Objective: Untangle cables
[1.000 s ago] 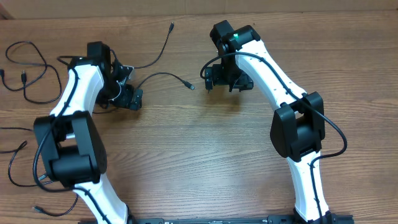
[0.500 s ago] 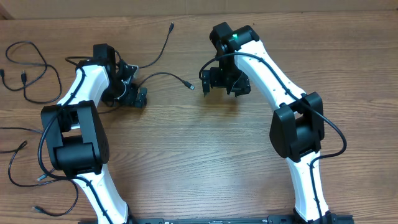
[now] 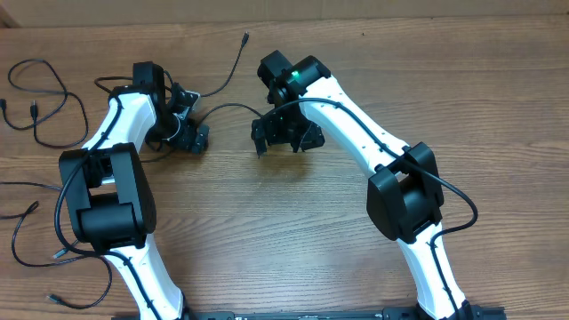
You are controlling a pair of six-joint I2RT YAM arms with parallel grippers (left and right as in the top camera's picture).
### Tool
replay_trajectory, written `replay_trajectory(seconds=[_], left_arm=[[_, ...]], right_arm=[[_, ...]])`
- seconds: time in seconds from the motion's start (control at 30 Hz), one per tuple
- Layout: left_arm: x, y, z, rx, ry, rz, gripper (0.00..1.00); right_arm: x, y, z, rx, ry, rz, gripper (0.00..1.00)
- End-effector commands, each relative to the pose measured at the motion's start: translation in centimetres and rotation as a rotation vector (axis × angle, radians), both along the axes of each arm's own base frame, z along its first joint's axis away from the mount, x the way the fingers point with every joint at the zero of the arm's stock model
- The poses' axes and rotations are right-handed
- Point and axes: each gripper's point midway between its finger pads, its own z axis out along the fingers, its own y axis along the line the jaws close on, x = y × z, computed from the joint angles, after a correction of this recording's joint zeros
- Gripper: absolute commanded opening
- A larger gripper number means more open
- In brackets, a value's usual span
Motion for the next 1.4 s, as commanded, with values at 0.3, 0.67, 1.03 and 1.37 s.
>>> replay_trajectory(seconds=[0.3, 0.67, 1.03, 1.37], left_arm=[[0.6, 1.8, -0.9, 0.104, 0.001, 0.079, 0.04], [4.4, 10.0, 0.5, 0.214, -0.19, 0.536, 0.04], [5.1, 16.4, -1.8, 0.141, -0.257, 0.72, 0.29], [5.1, 13.4, -5.6, 0.098, -0.182, 0.654, 1.0]], right_arm=[[0.6, -0.7, 0.5, -0.018, -0.035, -0.005, 1.0], [0.6, -0.7, 0.5, -0.022, -0.037, -0.005, 1.0], [0.6, -0.7, 0.5, -0.021, -0.036, -0.005, 1.0], [0.6, -0.7, 0.5, -0.021, -0.037, -0.005, 1.0]])
